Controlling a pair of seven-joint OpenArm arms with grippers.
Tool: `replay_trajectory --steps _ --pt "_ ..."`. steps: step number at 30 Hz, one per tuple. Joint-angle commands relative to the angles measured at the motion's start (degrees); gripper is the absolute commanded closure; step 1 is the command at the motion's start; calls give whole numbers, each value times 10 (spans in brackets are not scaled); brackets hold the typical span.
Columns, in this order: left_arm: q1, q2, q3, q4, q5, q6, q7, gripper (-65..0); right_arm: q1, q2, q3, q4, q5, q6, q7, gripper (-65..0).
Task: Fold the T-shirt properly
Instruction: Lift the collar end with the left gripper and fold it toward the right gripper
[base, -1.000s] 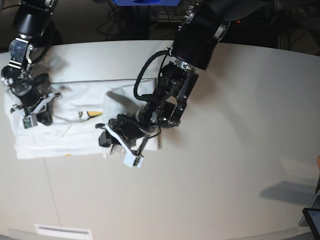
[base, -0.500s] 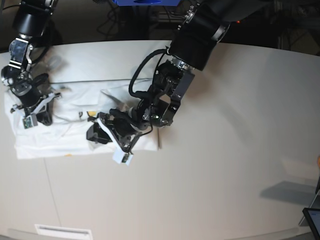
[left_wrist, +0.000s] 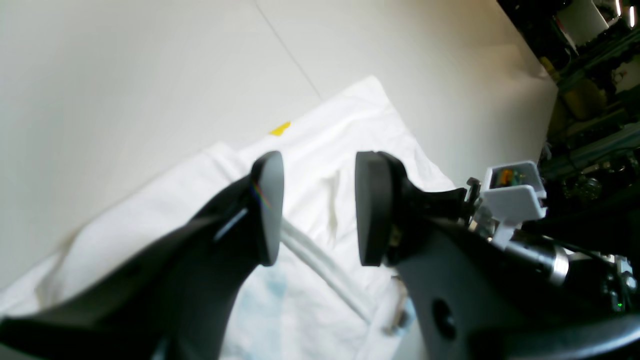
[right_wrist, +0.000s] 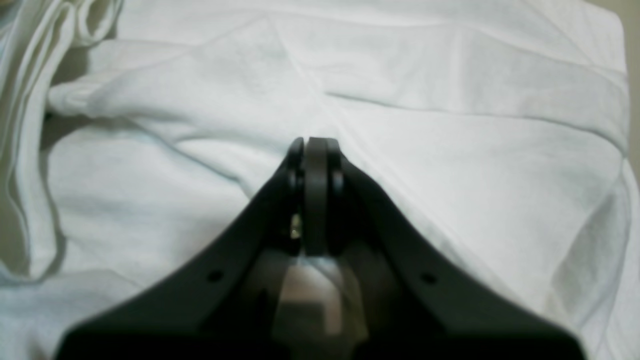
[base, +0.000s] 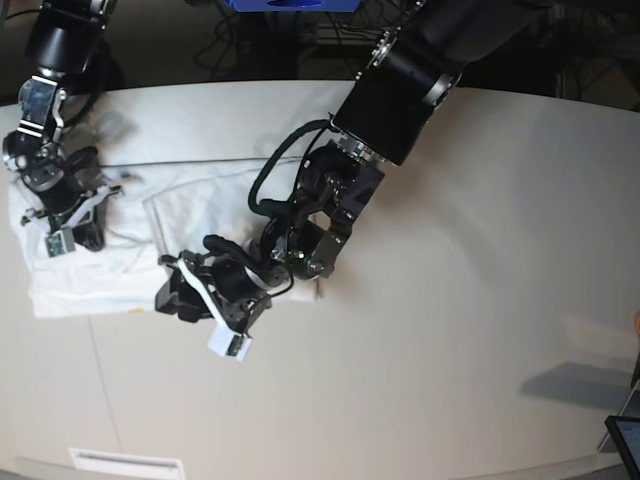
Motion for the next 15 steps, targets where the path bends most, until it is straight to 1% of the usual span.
replay_trajectory --steps 1,3,7,8,9,10,11,13,14,15 --pt "-9 9 12 30 -11 -6 -12 -239 -1 5 0 -2 -20 -1 -34 0" --pt "-6 9 39 63 -7 -6 -13 -235 -1 5 0 -1 -20 -1 -34 0" --pt "-5 -41 95 104 -7 -2 -16 -225 -1 5 0 1 -20 -1 -34 0" --pt "-5 -50 106 107 -7 -2 -16 -200 -1 5 0 2 -20 -1 -34 0" --pt "2 -61 113 107 -7 -2 -16 -138 -1 5 0 2 -20 -1 -34 0" --pt "8 -65 113 106 -7 -2 -17 -59 -1 5 0 2 -20 -1 -34 0" --pt "16 -68 108 105 -1 3 -17 0 -1 5 0 2 -20 -1 -34 0" --pt "38 -77 104 115 44 31 -17 0 -1 6 0 2 -20 -1 -34 0" --pt "50 -78 102 123 76 49 -17 0 -1 7 0 1 -20 -1 -34 0" --pt "67 -78 101 132 124 73 -17 0 -1 6 0 2 -20 -1 -34 0"
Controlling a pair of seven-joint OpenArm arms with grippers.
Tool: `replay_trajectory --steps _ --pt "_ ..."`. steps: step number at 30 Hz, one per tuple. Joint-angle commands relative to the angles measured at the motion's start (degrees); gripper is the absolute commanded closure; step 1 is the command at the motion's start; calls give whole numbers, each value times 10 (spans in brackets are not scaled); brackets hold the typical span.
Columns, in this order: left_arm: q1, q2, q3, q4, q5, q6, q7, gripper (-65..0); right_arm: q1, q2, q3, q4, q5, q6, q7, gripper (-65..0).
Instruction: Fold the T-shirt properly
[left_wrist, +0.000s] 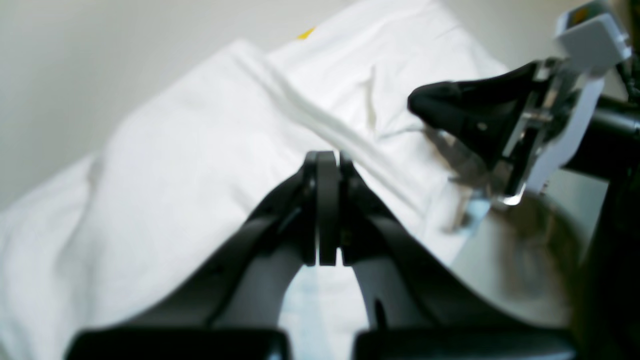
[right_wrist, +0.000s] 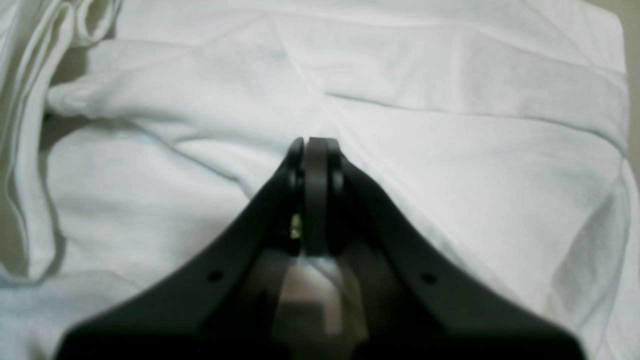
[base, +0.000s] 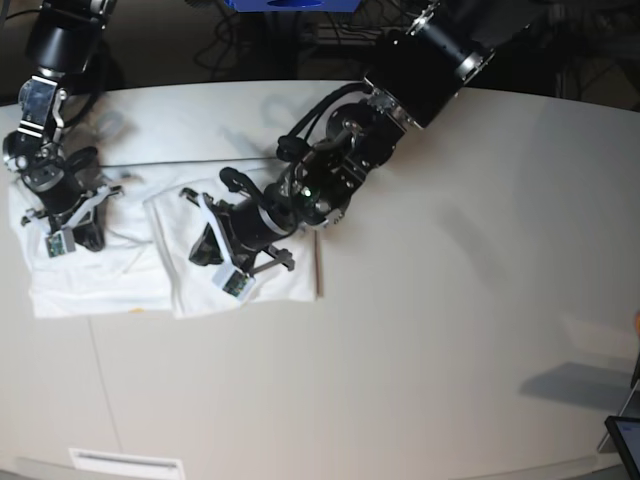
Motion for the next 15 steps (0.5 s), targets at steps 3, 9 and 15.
replay_trajectory --steps 3,9,15 --pt "28 11 -3 20 133 13 -19 0 -1 6 0 1 -20 0 -34 0" --pt "44 20 -17 5 214 14 -19 0 -1 5 0 1 -20 0 -34 0" --pt "40 16 -49 6 218 14 -19 0 -2 7 -1 1 -20 0 -34 0"
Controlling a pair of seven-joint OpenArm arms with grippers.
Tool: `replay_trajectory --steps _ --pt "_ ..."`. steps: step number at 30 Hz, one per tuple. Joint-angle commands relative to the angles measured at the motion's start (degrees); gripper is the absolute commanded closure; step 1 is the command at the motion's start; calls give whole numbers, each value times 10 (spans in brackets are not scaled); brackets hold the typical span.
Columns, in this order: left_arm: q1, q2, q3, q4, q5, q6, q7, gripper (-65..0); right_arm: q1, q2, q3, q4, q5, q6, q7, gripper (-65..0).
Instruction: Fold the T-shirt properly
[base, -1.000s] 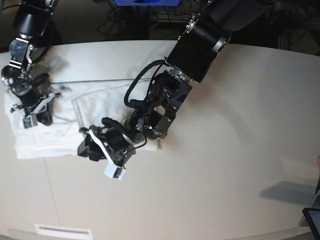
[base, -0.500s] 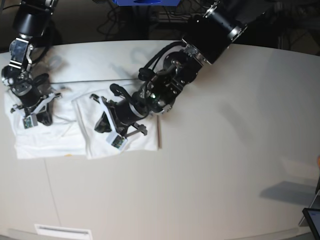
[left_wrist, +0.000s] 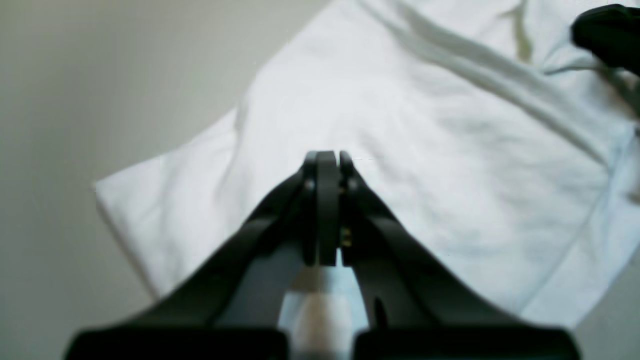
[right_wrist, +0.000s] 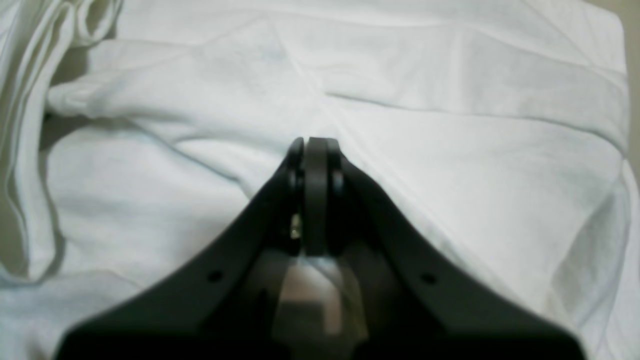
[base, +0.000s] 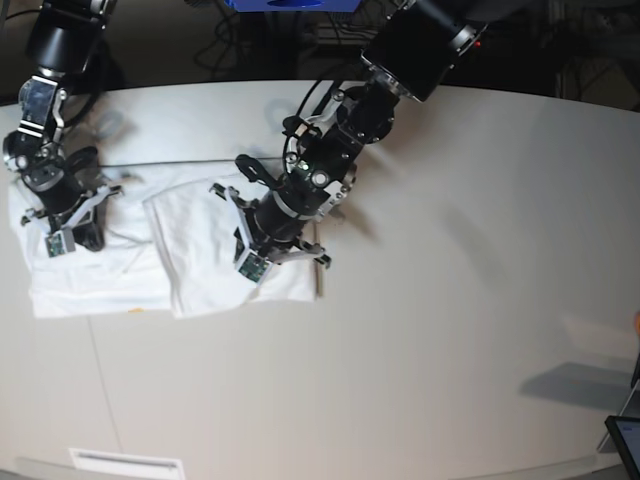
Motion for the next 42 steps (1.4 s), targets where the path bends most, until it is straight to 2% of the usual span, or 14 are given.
replay_trajectory --steps 1,11,17,24,29,31,37,40,42 --pt "-15 10 0 8 0 -1 -14 0 -2 7 -1 1 -20 0 -33 0" --pt "0 9 1 -69 0 -1 -13 0 -2 7 -1 1 -20 0 -33 0" --pt "8 -35 5 -53 0 -1 -13 0 -2 7 -1 7 -20 0 -33 0" --pt "8 -88 1 -11 0 -1 -9 0 -24 -7 -16 80 -20 0 -33 0" --pt "7 -118 -1 -1 0 -1 -8 0 -43 -19 -22 165 -16 0 -88 -10" --pt "7 -122 -1 2 -1 -1 -8 0 -43 -29 -17 212 -16 0 -114 -55" --pt "27 -132 -2 44 -1 -1 -9 0 -36 -29 -11 336 -16 0 -197 -187" --pt "48 -138 -36 103 -1 -1 -8 0 -7 -29 45 350 -11 0 -250 -251" --pt "62 -138 -65 150 -1 -1 -8 0 9 -29 89 349 20 3 -290 -293"
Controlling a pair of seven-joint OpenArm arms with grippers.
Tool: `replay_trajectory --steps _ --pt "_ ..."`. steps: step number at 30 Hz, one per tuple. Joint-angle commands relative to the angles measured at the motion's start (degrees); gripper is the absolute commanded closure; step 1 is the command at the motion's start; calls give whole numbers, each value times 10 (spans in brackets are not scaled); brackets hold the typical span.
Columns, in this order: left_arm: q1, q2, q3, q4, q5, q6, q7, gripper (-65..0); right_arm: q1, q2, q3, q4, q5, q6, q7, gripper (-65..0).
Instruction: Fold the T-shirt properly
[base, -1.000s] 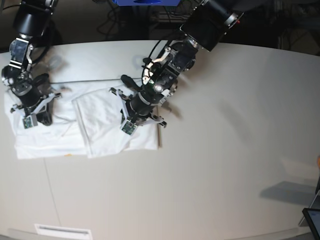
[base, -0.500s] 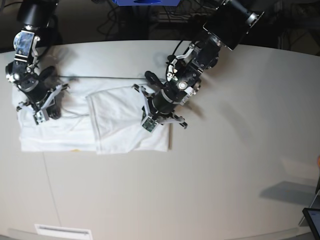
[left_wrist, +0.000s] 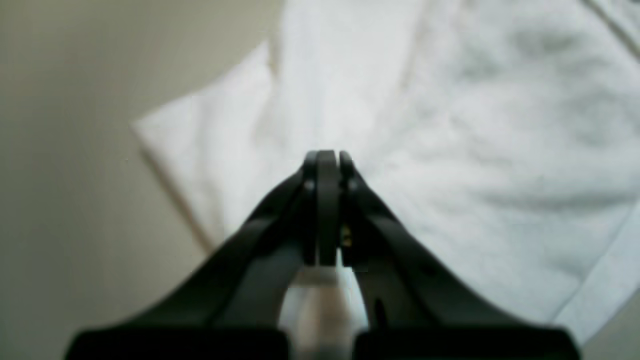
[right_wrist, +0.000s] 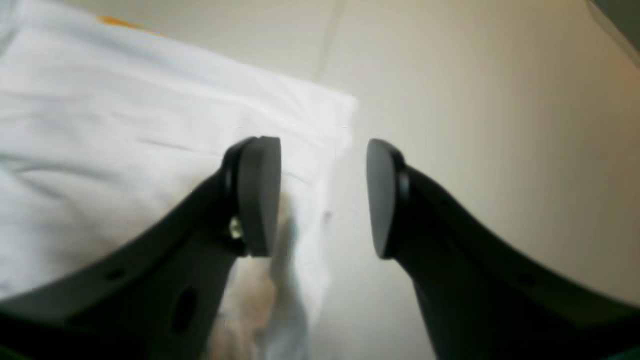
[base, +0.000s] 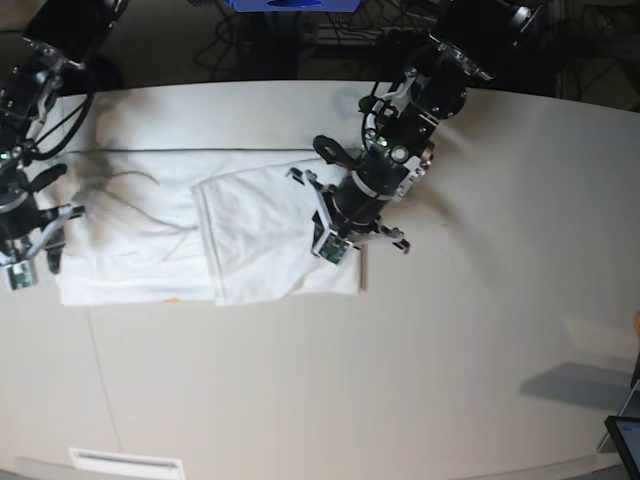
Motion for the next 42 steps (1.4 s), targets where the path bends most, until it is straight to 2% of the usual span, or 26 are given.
replay_trajectory --steps 1,5,9,11,17,23,26,33,38,40,42 --pt "-5 1 -14 33 1 1 -20 0 11 10 23 10 28 10 -6 -315" --pt "-1 2 -25 69 1 1 -20 0 21 38 83 4 114 17 -85 -387" --pt "1 1 -26 72 1 1 -20 0 42 70 125 -48 195 17 -183 -525" --pt "15 -4 -29 74 2 1 -22 0 50 77 152 -79 232 17 -213 -567" --pt "59 -15 -81 75 11 1 -23 0 60 124 167 -193 354 17 -264 -575" --pt "101 -17 -131 77 138 1 -23 0 85 165 164 -331 451 17 -273 -575" --pt "119 -16 -168 77 143 1 -24 0 98 174 164 -371 459 17 -273 -576" --pt "133 -18 -244 53 91 0 -24 0 112 180 163 -422 457 17 -268 -577" --pt "120 -18 -247 -4 82 -2 -24 0 112 180 122 -440 457 17 -255 -577" --pt "117 -16 -246 -18 82 -22 -23 0 112 180 111 -440 457 17 -246 -577" --pt "117 -12 -250 -27 80 -79 -21 0 112 179 103 -441 457 17 -247 -577"
